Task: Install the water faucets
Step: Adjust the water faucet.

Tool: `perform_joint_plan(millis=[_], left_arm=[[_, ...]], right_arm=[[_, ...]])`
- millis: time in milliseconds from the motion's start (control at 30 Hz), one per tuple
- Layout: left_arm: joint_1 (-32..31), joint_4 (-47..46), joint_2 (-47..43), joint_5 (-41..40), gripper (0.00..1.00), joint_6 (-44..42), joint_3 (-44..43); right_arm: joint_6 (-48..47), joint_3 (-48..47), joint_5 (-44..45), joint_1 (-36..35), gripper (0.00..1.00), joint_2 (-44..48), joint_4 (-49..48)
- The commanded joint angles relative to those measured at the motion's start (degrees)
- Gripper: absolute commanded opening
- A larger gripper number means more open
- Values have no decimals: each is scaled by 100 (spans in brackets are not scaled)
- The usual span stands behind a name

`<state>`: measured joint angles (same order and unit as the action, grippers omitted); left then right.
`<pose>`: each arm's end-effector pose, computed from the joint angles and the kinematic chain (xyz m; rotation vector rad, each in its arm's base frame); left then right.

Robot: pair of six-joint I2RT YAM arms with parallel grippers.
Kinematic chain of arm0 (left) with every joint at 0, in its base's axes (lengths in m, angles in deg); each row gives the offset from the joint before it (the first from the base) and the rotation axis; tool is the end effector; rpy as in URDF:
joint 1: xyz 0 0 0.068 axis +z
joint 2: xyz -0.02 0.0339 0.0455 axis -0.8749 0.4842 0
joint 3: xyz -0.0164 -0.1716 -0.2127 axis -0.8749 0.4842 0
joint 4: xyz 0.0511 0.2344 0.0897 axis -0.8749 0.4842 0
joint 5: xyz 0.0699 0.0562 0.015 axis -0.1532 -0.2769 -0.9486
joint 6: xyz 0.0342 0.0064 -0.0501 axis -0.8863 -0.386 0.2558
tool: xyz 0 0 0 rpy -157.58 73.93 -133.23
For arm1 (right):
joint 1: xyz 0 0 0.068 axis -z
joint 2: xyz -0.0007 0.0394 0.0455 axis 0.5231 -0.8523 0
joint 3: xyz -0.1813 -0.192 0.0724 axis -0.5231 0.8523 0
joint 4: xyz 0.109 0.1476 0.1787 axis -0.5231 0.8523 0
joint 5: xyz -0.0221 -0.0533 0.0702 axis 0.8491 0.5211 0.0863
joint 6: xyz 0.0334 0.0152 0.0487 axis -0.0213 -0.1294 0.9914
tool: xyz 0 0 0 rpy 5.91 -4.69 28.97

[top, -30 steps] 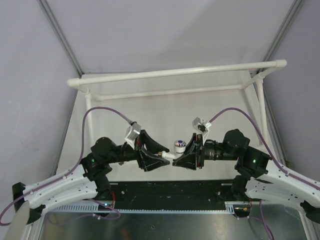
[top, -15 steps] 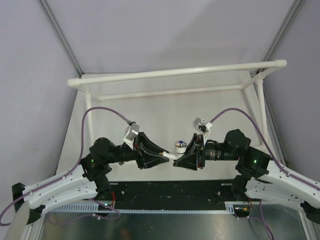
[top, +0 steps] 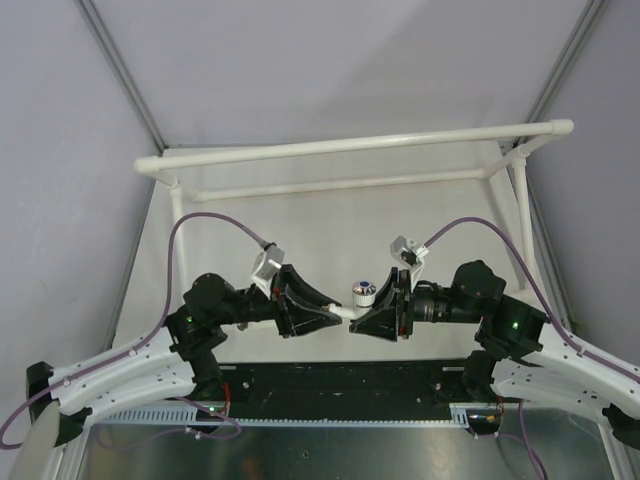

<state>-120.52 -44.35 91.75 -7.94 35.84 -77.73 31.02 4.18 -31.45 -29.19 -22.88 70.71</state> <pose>0.0672 -0.1562 0.3329 0.8345 1.3677 -1.6095 0.0614 0.1501 0.3554 -0.8843 1.6342 1.5088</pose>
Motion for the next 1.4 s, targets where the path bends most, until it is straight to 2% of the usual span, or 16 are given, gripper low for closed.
perform_joint_plan(millis=[0, 200, 500, 767, 1033, 1367], left_arm=[[-81, -364, -53, 153, 0, 53, 2], [-81, -532, -124, -219, 0, 194, 14], [-81, -750, -165, -624, 0, 367, 91], [-81, -944, -202, -959, 0, 514, 199], [-82, -1133, -179, -1084, 0, 599, 277], [-81, -1275, -135, -1145, 0, 652, 314]], right_arm=[[-78, -55, 525, 58, 30, 133, -204], [-49, -51, 827, 67, 46, 169, -294], [126, 35, 1282, 26, 49, 234, -587], [171, 438, 1775, -206, 49, 295, -1436], [99, 446, 1961, -415, 43, 158, -1758], [61, 446, 2023, -481, 40, 61, -1889]])
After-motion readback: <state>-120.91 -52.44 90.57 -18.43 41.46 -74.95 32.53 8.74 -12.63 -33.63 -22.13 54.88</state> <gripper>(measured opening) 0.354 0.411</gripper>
